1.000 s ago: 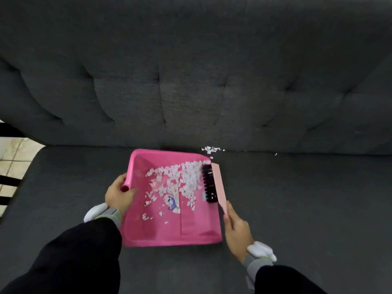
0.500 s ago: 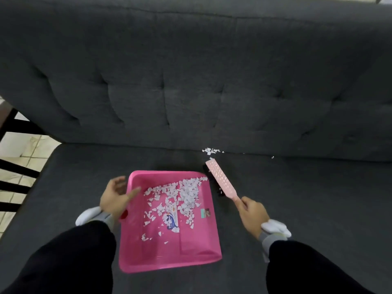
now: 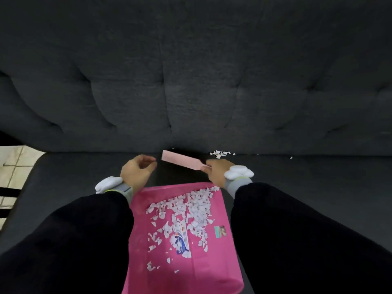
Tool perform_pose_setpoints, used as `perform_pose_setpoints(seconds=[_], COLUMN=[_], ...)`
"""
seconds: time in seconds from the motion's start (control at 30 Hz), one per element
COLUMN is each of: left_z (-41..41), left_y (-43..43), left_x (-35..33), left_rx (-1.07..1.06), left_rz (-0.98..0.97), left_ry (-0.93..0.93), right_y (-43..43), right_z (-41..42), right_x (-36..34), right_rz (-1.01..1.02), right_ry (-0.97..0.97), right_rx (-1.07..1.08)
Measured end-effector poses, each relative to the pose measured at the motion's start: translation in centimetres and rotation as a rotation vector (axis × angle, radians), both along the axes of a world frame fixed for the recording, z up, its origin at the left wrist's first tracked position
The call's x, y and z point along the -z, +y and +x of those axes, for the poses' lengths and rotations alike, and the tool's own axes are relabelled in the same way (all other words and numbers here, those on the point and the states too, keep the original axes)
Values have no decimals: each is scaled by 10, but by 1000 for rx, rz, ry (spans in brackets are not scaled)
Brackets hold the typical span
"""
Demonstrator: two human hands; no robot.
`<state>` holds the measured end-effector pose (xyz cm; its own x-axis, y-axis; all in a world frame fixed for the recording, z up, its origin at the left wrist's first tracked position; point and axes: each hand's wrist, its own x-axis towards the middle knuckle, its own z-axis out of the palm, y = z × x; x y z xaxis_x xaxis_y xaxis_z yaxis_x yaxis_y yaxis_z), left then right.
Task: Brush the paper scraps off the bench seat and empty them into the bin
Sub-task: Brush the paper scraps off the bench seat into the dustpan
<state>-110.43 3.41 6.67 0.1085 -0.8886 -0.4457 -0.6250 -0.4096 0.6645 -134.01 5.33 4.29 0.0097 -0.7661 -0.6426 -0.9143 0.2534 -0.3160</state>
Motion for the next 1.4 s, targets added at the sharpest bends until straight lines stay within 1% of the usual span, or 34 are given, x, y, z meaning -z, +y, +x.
perform_pose_setpoints(seconds=[0.1,0.17,0.23,0.3,0.37,0.63,0.87,1.03,1.13,1.23,1.33,1.4], left_z=[-2,-5,-11,-17,-22,-59,-93,-116,-124,-131,-136,-140], left_y=[-13,-16,-21,-24,-26,-24,-13,-2,4,10,15,18], left_x=[20,26,34,38,38,26,18,12,12,14,16,18], left_rx=[31,47,54,77,80,62,108,118,106,109,95,87], left_rz=[69,79,92,116,123,136,140,148,166,175,169,169], left_ry=[-6,4,17,28,23,7,9,42,58,61,61,61], right_y=[-18,-21,-23,-17,-12,7,56,94,112,118,117,115], right_z=[4,-1,-15,-31,-46,-116,-176,-223,-248,-274,-289,-291], right_x=[12,16,25,29,28,3,-3,-15,-23,-26,-22,-15], right_rz=[-10,-48,-10,55,94,220,254,237,182,139,148,163], right_ry=[24,112,203,236,263,422,318,261,217,284,366,371], right_rx=[10,6,54,160,216,408,624,667,720,802,824,812])
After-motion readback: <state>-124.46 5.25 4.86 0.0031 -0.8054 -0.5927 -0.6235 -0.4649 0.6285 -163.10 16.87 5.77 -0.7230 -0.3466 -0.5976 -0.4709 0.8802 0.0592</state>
